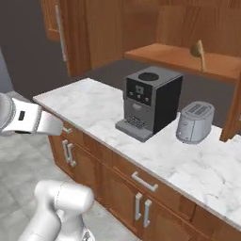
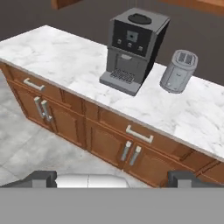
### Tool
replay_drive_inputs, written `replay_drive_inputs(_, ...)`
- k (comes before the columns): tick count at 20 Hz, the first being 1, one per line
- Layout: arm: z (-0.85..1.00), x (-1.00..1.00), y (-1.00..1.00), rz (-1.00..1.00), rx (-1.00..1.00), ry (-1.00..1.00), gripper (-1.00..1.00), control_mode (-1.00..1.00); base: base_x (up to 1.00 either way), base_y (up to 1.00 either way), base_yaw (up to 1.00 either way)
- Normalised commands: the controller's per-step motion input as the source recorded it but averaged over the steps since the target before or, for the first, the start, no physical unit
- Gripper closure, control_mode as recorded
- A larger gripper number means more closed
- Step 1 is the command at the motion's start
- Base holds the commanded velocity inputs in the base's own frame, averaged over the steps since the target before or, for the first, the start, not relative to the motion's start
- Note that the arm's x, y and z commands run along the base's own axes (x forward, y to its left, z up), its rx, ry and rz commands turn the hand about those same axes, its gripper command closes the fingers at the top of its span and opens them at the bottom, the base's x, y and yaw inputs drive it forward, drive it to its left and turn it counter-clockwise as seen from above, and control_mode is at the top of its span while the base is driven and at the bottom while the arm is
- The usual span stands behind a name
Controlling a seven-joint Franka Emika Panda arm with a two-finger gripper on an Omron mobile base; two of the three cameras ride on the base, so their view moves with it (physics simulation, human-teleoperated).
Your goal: Organize the utensils by type. Pick up the wooden spoons from the counter and place them in the open cabinet. Then pick up the metallic utensils from the counter and place them in the open drawer.
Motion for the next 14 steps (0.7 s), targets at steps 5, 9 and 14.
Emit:
replay_drive_inputs(5,0.00,0.00,0.00,0.00,0.00,0.00,-1.00,1.00,0.00,0.01,1.00)
replay_drive_inputs(9,0.00,0.00,0.00,0.00,0.00,0.00,-1.00,1.00,0.00,0.00,1.00)
replay_drive_inputs(14,0.00,0.00,0.00,0.00,0.00,0.00,-1.00,1.00,0.08,0.00,1.00)
